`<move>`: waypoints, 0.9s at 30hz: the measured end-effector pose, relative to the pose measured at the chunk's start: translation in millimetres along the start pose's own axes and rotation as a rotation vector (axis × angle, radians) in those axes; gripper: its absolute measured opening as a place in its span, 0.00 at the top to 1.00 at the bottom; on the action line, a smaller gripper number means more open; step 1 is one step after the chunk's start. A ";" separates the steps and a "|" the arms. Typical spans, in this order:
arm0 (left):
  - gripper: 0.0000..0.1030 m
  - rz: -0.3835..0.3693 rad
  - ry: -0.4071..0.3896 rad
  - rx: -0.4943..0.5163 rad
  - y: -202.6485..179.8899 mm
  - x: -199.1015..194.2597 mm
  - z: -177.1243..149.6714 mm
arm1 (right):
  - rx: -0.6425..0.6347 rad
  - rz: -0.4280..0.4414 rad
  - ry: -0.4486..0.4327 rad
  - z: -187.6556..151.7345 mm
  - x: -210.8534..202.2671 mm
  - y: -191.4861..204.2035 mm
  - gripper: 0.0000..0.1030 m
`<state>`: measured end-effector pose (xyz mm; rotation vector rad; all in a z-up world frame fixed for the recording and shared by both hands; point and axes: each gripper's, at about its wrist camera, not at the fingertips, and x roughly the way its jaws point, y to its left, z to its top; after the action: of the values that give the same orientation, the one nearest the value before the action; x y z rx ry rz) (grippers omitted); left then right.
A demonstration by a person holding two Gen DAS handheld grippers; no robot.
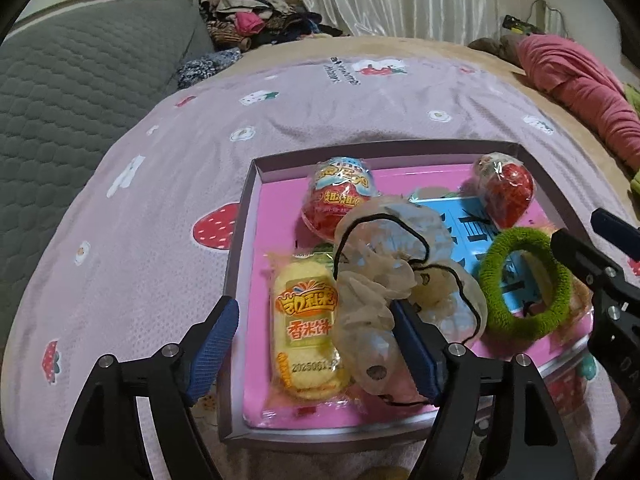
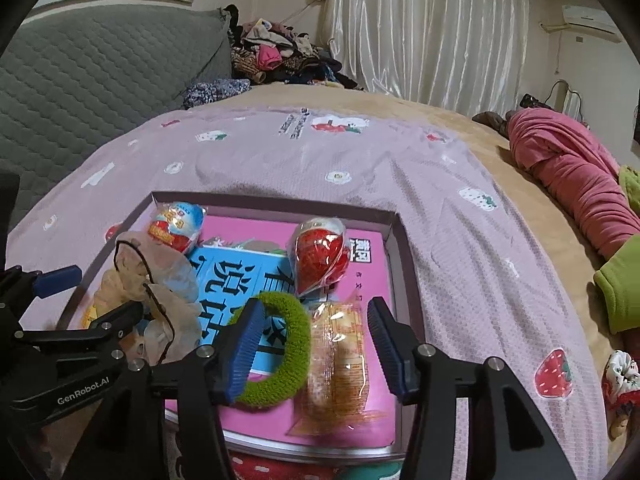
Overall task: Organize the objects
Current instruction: 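Lower both items into the tray and open both tools, then withdraw both tools back toward the blue candy packet and biscuit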
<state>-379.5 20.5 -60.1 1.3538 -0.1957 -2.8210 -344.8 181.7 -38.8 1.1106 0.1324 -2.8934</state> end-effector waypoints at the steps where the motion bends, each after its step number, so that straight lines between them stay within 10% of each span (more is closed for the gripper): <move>1: 0.23 -0.017 0.017 0.004 1.1 -0.3 -0.2 | -0.001 -0.001 -0.003 1.0 -1.1 0.4 0.43; 27: 0.22 -0.085 -0.056 -0.051 17.5 -54.9 4.4 | 0.014 -0.017 -0.081 8.9 -40.7 -4.4 0.29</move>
<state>-349.4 6.9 -12.7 1.3046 -0.0671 -2.9137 -320.7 185.5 -4.7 0.9976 0.1191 -2.9532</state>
